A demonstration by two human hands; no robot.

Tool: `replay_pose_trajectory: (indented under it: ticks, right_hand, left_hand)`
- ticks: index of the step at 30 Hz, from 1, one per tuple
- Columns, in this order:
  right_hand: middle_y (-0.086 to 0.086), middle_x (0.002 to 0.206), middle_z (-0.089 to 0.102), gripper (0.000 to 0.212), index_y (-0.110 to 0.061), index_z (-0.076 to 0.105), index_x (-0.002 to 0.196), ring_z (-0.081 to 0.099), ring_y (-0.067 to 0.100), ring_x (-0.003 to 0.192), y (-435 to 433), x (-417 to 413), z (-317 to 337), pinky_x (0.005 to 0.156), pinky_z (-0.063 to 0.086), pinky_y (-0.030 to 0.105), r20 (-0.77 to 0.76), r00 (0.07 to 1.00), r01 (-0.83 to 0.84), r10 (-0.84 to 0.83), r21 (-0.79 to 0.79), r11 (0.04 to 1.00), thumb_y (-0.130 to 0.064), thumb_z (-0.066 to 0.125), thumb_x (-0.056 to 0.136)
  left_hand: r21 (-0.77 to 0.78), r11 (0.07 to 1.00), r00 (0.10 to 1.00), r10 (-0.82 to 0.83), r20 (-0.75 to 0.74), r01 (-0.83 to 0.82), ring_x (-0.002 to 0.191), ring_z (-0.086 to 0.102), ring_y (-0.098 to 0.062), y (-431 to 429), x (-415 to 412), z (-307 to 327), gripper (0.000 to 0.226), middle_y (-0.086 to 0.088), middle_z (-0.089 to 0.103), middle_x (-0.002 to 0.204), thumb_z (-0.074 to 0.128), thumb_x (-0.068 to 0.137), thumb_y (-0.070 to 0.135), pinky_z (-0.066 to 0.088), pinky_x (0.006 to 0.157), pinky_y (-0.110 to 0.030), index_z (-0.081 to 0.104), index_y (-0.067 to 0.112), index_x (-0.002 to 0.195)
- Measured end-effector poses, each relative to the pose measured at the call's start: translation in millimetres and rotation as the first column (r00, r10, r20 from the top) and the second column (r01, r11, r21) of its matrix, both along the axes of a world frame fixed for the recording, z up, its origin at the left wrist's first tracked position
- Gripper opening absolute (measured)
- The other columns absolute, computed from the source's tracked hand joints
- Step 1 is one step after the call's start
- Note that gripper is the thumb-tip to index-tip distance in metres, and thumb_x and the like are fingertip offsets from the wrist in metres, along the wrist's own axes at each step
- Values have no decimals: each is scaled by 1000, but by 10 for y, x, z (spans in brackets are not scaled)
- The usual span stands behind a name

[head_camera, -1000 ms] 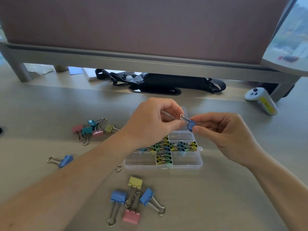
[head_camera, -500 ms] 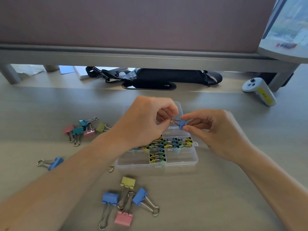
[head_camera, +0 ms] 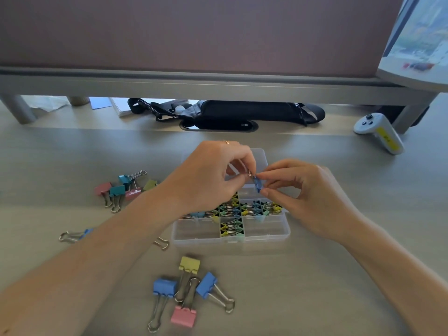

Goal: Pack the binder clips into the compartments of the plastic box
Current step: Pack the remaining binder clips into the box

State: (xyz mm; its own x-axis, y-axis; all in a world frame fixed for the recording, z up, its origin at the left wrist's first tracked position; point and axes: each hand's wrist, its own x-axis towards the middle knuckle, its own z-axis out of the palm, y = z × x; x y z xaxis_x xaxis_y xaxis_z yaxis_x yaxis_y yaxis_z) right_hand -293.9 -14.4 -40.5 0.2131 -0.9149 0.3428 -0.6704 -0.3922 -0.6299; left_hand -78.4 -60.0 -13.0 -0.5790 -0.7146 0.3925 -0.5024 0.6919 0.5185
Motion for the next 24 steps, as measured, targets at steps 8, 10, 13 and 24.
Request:
replay_pose_trajectory:
  ticks: [8, 10, 13, 24]
  right_hand:
    - [-20, 115, 61, 16, -35, 82, 97, 51, -3, 115, -24, -57, -37, 96, 31, 5, -128, 989, 70, -71, -15, 997, -30, 67, 94]
    - [-18, 109, 64, 17, -33, 80, 91, 55, -1, 110, -38, -79, -39, 92, 33, 3, -84, 988, 131, -133, -36, 991, -23, 67, 95]
    - [-18, 100, 67, 14, -32, 69, 91, 62, -2, 87, -14, -53, -37, 79, 42, 9, -27, 991, 132, -134, -46, 990, -19, 69, 95]
    - [-18, 98, 70, 23, -25, 71, 98, 67, 6, 98, 39, -48, -135, 81, 53, 29, -35, 999, -8, 5, -109, 994, -3, 66, 93]
  left_hand:
    - [151, 988, 986, -49, 162, 24, 84, 67, -4, -80, -77, 1, 16, 11, 73, 90, 64, 97, 9, 52, 77, -20, 70, 21, 106]
    - [153, 987, 972, -75, 221, 42, 85, 66, -2, -90, -88, 12, 20, 12, 74, 90, 63, 98, 10, 49, 77, -14, 72, 23, 109]
    - [77, 993, 953, -105, 284, 87, 82, 60, 1, -101, -125, 35, 23, 17, 73, 89, 64, 98, 14, 38, 70, -3, 74, 30, 112]
    - [-21, 991, 956, -121, 267, 131, 94, 59, 0, -23, 87, 16, 21, 20, 73, 91, 62, 96, 9, 48, 87, -29, 62, 25, 110]
